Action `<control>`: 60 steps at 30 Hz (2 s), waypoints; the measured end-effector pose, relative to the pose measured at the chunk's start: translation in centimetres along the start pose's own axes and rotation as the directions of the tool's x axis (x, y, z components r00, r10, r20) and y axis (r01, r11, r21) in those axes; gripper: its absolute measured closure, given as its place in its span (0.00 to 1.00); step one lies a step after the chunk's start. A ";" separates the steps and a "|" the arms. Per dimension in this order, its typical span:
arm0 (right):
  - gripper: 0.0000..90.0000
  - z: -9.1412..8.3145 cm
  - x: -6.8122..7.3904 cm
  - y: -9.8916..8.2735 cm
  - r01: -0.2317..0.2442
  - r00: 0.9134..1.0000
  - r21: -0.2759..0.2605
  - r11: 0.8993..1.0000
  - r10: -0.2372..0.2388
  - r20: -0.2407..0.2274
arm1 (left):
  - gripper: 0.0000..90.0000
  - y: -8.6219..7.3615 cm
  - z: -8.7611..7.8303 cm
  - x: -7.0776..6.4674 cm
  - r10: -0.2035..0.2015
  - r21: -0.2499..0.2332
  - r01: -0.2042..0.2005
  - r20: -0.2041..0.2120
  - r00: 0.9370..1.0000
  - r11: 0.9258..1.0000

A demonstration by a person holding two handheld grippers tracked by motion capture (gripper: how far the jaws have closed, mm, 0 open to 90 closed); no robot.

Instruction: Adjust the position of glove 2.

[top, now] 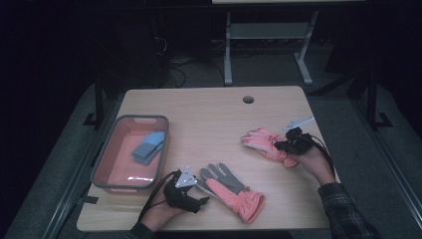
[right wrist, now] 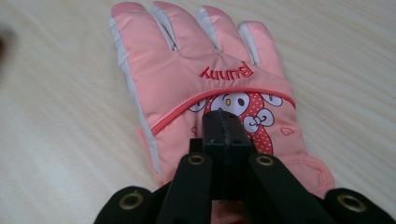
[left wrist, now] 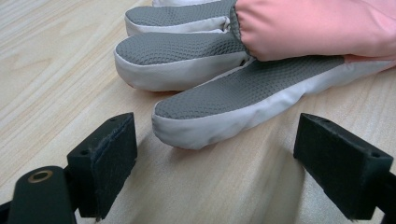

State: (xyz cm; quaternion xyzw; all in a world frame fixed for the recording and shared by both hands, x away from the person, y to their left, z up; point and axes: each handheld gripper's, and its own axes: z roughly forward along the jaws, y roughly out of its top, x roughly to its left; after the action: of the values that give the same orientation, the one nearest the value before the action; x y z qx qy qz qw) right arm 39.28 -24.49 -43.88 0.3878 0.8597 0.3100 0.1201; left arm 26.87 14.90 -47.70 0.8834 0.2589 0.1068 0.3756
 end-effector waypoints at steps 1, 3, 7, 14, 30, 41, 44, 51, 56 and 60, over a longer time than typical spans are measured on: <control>1.00 0.0 0.3 0.0 0.006 1.000 0.003 1.000 -0.006 -0.006 | 0.14 0.0 0.0 0.0 0.000 0.000 0.000 0.000 1.000 1.000; 1.00 -0.1 0.9 0.0 0.026 1.000 0.006 1.000 -0.026 -0.015 | 0.14 0.0 0.0 0.0 0.000 0.000 0.000 0.000 1.000 1.000; 1.00 -0.2 2.2 0.0 0.048 0.998 0.010 0.999 -0.048 -0.039 | 0.14 0.0 0.0 0.0 0.000 0.000 0.000 0.000 1.000 1.000; 1.00 -0.4 4.4 0.0 0.091 0.993 0.010 0.996 -0.090 -0.079 | 0.14 0.0 0.0 0.0 -0.001 0.000 0.001 0.000 1.000 1.000; 1.00 -4.2 0.8 -3.5 -0.029 0.999 -0.043 0.999 0.030 0.014 | 0.14 0.0 0.0 0.0 -0.001 0.000 0.001 0.000 1.000 1.000; 0.98 -5.0 2.5 -4.5 -0.016 0.999 -0.053 0.998 0.014 -0.052 | 0.14 0.0 0.0 0.0 -0.001 0.003 0.001 0.001 1.000 1.000; 0.81 -5.5 3.1 -3.7 -0.019 0.997 -0.085 0.996 0.013 -0.079 | 0.14 0.0 0.0 0.0 -0.001 0.003 0.001 0.001 1.000 1.000; 0.57 -3.8 3.9 -1.8 -0.027 0.989 -0.092 0.995 0.013 -0.149 | 0.14 0.0 0.0 0.0 -0.001 0.003 0.001 0.001 1.000 1.000; 0.52 -1.9 4.3 -0.8 0.003 0.986 -0.053 0.999 -0.012 -0.165 | 0.14 0.0 0.0 0.0 -0.001 0.003 0.001 0.002 1.000 1.000; 0.55 -0.4 4.7 -0.4 0.032 0.988 -0.006 0.999 -0.033 -0.149 | 0.14 0.0 0.0 0.0 -0.001 0.003 0.001 0.001 1.000 1.000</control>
State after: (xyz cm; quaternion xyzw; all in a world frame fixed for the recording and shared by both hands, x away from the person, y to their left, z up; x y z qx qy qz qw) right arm 35.71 -21.45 -43.64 0.3492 0.8720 0.3374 0.0613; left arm 26.83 14.93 -47.67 0.8840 0.2593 0.1056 0.3745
